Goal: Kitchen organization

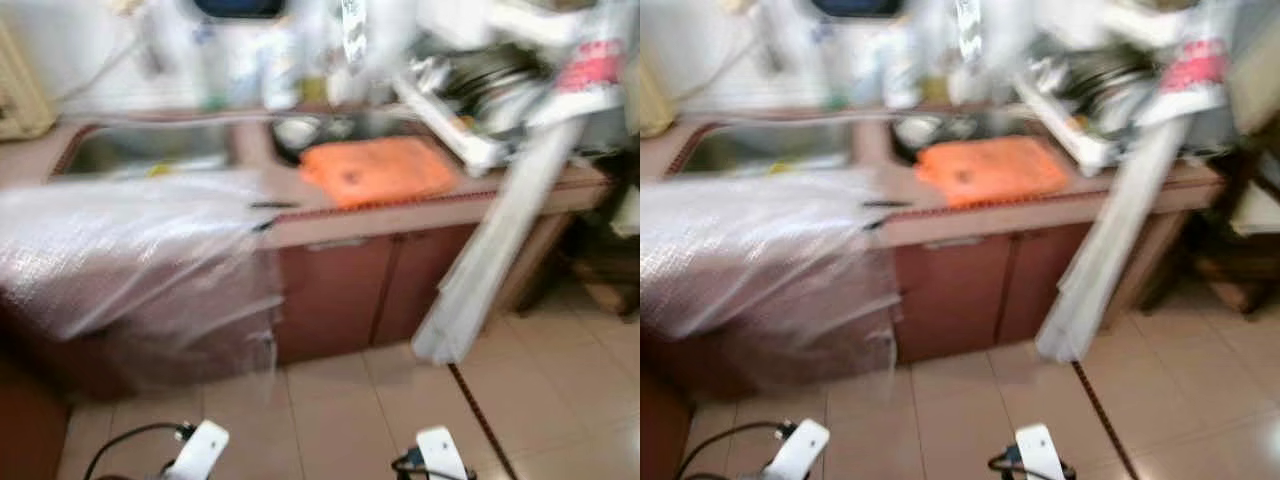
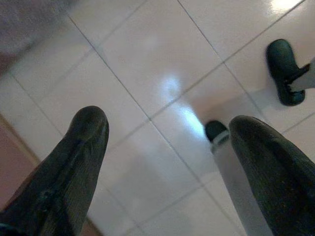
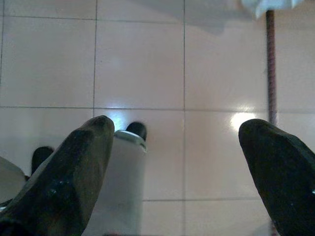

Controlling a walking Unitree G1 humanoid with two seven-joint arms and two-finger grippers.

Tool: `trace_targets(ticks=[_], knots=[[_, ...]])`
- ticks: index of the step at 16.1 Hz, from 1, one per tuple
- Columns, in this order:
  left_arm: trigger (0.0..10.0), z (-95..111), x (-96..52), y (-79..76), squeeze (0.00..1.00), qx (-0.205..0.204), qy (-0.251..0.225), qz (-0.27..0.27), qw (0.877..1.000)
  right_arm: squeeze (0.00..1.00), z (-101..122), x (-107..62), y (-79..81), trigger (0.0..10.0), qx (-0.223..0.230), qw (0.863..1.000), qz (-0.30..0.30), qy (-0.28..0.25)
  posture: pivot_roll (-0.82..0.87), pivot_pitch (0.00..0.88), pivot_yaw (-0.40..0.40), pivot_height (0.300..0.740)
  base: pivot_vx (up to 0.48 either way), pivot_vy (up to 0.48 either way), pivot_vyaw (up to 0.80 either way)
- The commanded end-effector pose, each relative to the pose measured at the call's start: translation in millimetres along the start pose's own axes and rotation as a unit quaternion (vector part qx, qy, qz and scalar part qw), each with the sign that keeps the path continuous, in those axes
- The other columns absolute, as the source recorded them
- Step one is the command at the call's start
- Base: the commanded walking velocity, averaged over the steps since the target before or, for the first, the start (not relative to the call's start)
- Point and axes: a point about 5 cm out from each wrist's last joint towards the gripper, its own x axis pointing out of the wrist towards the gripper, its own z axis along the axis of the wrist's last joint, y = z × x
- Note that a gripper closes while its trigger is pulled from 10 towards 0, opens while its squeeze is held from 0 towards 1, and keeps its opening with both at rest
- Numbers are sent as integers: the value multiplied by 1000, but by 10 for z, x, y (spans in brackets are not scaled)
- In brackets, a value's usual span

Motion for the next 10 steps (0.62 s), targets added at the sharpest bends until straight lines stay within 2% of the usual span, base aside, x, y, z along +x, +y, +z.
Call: trace_targets(ticks=[1, 10], knots=[[10000, 124, 13, -21, 0, 2, -16, 1, 1000, 0, -55, -15, -49, 10000, 1, 1000, -6, 8, -58, 0, 38, 740, 0, 0, -781], [10000, 146, 14, -21, 0, -6, -20, 2, 1000, 0, -48, -13, -58, 10000, -4, 1000, -5, 10, -49, 0, 25, 740, 0, 0, -781]])
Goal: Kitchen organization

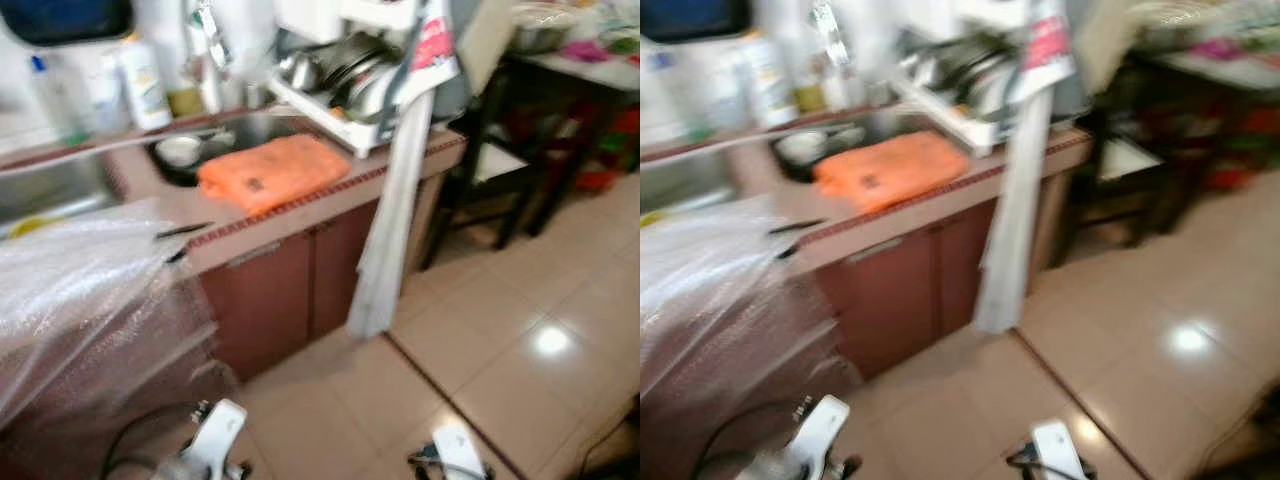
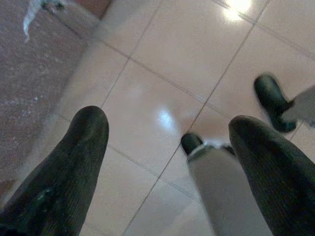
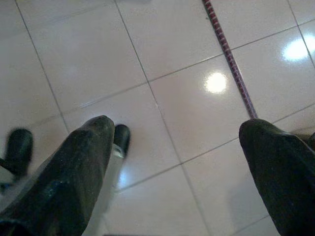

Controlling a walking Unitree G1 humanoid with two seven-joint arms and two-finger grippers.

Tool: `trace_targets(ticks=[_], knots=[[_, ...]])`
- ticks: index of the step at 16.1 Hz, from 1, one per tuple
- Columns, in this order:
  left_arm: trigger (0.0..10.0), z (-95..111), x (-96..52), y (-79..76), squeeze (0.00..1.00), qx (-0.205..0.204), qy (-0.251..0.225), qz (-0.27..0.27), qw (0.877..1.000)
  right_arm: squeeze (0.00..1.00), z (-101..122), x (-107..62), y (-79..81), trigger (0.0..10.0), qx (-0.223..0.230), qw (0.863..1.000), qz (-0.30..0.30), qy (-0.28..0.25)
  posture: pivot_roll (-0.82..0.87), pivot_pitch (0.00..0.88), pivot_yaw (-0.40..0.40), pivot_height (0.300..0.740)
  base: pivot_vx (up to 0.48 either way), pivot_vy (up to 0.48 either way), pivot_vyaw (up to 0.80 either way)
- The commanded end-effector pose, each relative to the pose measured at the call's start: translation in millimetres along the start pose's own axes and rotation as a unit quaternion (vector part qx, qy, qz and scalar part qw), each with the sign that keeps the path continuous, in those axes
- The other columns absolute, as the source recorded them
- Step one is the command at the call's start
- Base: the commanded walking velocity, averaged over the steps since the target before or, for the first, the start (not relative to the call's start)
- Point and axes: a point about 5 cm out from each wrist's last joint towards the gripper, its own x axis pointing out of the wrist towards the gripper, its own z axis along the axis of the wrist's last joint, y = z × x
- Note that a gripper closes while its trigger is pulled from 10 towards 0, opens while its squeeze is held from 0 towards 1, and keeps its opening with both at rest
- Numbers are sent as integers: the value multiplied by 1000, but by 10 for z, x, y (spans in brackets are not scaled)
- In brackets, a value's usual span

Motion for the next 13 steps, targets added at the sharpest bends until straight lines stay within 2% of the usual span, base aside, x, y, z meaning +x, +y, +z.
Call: trace_targets(ticks=[1, 7, 10, 13], knots=[[10000, -20, -4, 18, 0, -4, 4, 5, 1000, 0, -75, -14, 51, 10000, 2, 1000, 9, 12, -49, 0, 25, 740, 0, 0, -781], [10000, -16, -6, 33, 0, 3, 3, 11, 1000, 0, -78, -15, 56, 10000, 4, 1000, 10, 12, -50, 0, 26, 740, 0, 0, -726], [10000, -15, -5, 23, 0, 1, 1, 8, 1000, 0, -80, -17, 49, 10000, -1, 1000, 12, 12, -48, 0, 20, 740, 0, 0, 0], [10000, -18, -5, 20, 0, -1, 1, 5, 1000, 0, -76, -16, 39, 10000, -3, 1000, 12, 11, -48, 0, 20, 740, 0, -276, 0]])
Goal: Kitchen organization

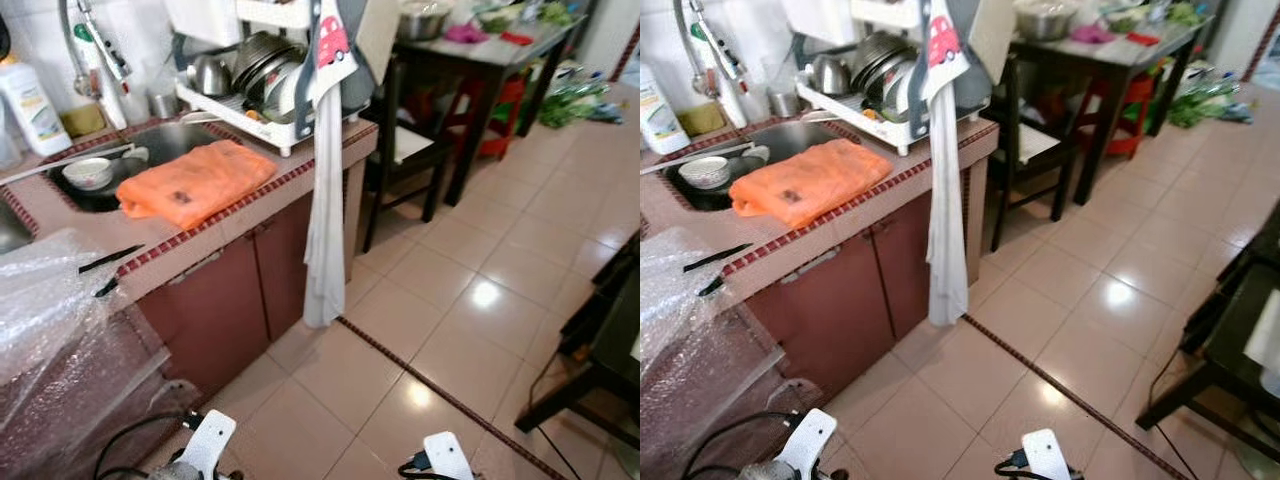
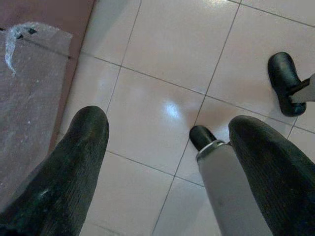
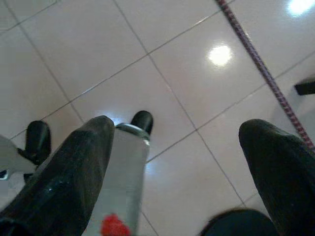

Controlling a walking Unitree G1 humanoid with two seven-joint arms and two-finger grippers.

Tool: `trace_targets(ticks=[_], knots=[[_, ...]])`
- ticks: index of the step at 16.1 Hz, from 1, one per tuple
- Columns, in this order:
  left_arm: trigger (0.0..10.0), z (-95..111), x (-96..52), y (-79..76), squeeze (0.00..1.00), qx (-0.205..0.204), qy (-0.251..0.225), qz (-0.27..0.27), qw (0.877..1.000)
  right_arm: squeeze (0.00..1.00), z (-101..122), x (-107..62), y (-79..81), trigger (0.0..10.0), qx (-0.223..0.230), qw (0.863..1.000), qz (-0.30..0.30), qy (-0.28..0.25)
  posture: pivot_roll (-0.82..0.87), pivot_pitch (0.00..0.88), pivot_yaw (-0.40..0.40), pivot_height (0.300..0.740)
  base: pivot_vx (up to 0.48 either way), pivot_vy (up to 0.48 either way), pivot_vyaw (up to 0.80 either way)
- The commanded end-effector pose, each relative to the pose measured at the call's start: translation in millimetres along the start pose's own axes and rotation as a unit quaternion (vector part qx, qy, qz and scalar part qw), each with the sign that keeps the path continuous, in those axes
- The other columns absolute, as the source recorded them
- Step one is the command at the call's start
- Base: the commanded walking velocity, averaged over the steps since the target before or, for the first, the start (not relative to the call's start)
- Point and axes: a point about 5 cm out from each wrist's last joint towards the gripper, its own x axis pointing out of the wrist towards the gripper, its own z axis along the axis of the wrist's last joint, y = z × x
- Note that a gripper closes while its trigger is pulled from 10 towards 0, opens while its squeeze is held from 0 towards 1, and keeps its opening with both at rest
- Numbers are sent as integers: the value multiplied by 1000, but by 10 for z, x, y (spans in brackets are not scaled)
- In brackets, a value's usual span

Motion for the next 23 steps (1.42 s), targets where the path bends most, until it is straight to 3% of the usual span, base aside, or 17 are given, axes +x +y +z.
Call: trace_targets(ticks=[1, 17, 23], knots=[[10000, 41, 3, -2, 0, 5, -4, -4, 1000, 0, 23, 1, -43, 10000, -1, 1000, -7, -5, -48, 0, 20, 740, 0, -277, 0], [10000, 6, -8, 35, 0, 26, 7, -4, 1000, 0, 25, 2, 4, 10000, 16, 1000, -6, -10, -55, 0, 41, 740, 0, -333, 0], [10000, -11, -9, 40, 0, 6, 4, 7, 1000, 0, 32, 3, -5, 10000, 23, 1000, -11, -11, -53, 0, 42, 740, 0, 0, 0]])
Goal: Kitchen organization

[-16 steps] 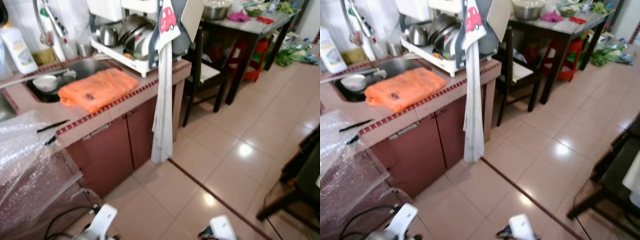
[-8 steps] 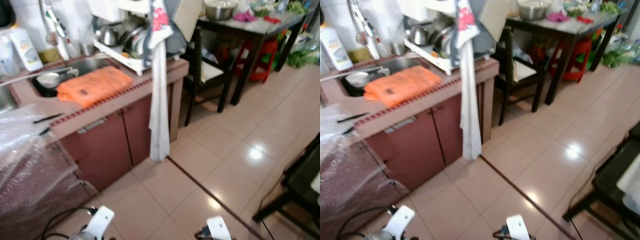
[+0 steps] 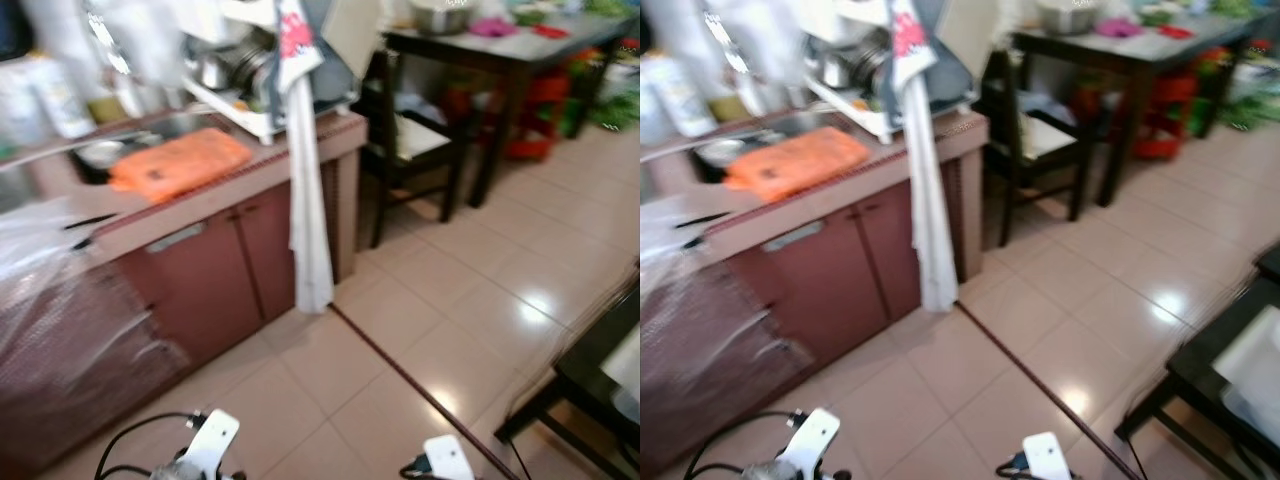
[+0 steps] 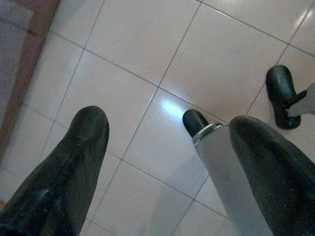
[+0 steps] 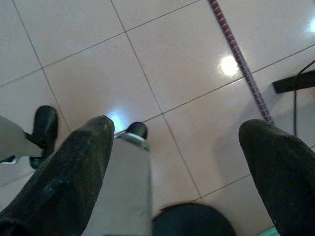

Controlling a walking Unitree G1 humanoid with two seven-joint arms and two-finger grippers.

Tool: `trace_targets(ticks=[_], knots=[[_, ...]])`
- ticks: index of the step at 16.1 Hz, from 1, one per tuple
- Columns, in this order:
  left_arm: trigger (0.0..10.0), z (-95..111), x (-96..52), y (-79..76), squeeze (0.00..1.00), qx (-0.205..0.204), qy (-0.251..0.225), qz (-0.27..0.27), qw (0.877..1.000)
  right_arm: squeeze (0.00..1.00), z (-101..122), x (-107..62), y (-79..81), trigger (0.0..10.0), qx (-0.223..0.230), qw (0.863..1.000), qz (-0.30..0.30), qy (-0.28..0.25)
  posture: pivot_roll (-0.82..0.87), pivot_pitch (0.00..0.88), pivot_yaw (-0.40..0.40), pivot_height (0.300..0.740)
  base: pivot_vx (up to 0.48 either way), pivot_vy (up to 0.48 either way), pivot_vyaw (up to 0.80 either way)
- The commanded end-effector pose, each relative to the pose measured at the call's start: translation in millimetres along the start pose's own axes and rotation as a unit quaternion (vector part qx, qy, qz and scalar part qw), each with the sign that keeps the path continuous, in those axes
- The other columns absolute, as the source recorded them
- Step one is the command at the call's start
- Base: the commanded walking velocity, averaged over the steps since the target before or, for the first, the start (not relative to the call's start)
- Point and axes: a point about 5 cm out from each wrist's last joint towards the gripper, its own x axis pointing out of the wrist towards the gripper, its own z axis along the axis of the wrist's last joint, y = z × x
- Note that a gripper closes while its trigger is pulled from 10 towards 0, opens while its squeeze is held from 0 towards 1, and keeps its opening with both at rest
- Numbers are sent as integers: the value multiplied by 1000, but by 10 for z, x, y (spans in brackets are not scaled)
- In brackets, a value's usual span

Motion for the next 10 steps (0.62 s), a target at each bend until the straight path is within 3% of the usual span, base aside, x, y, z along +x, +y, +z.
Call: trace_targets(ticks=[1, 4, 10], knots=[[10000, -53, -15, 61, 0, -14, 11, 19, 1000, 0, 82, 16, -16, 10000, 34, 999, -13, -15, -53, 0, 42, 740, 0, 0, 0], [10000, -108, -18, 69, 0, -45, 27, 34, 998, 0, 131, 19, -94, 10000, 103, 994, -34, -29, -50, 0, 47, 740, 0, 0, 0], [10000, -108, -15, 40, 0, -48, 26, 15, 998, 0, 117, 22, -30, 10000, 83, 996, -25, -22, -41, 0, 51, 740, 0, 0, 0]])
